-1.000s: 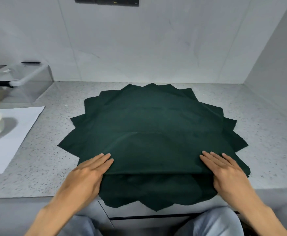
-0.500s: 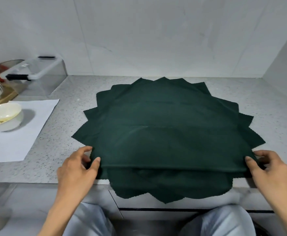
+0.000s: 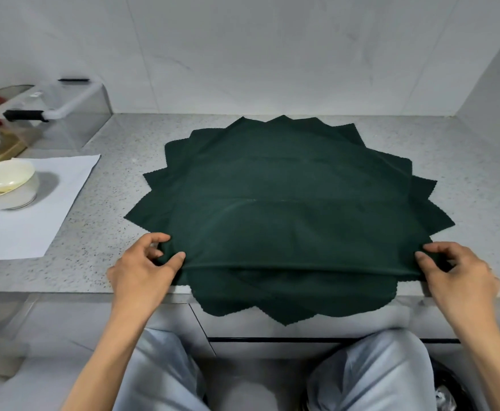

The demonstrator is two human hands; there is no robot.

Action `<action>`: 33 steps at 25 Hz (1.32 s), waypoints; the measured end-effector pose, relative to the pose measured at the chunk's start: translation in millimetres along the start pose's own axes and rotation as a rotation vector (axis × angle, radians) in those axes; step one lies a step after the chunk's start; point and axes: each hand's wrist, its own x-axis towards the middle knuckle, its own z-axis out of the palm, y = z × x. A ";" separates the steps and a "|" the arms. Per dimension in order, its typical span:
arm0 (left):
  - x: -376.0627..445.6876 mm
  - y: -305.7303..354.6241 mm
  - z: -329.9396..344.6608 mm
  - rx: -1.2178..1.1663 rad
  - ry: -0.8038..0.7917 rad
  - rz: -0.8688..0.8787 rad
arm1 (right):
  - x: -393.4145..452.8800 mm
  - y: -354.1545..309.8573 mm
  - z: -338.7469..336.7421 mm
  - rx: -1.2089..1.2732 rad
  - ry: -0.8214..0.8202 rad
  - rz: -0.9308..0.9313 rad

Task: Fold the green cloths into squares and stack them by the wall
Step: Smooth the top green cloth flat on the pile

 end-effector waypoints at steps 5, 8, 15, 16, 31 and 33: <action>-4.9 -5.8 -2.4 -0.080 0.022 0.044 | -3.3 5.0 5.1 -0.070 0.048 -0.083; -8.2 -1.0 -1.0 -0.005 0.041 0.054 | -1.4 6.3 6.2 -0.097 0.054 -0.090; -6.6 -7.0 -8.0 -0.006 0.007 0.044 | -0.5 5.3 5.4 -0.083 0.065 -0.071; -6.4 -7.6 -8.0 -0.002 0.009 0.043 | -0.4 5.9 6.9 -0.099 0.069 -0.071; -17.2 -4.9 -1.0 0.411 0.244 0.361 | -12.0 -5.6 10.4 -0.210 0.330 -0.183; -37.5 22.2 22.1 0.413 0.161 0.626 | -36.8 -48.5 18.5 -0.103 0.373 -0.465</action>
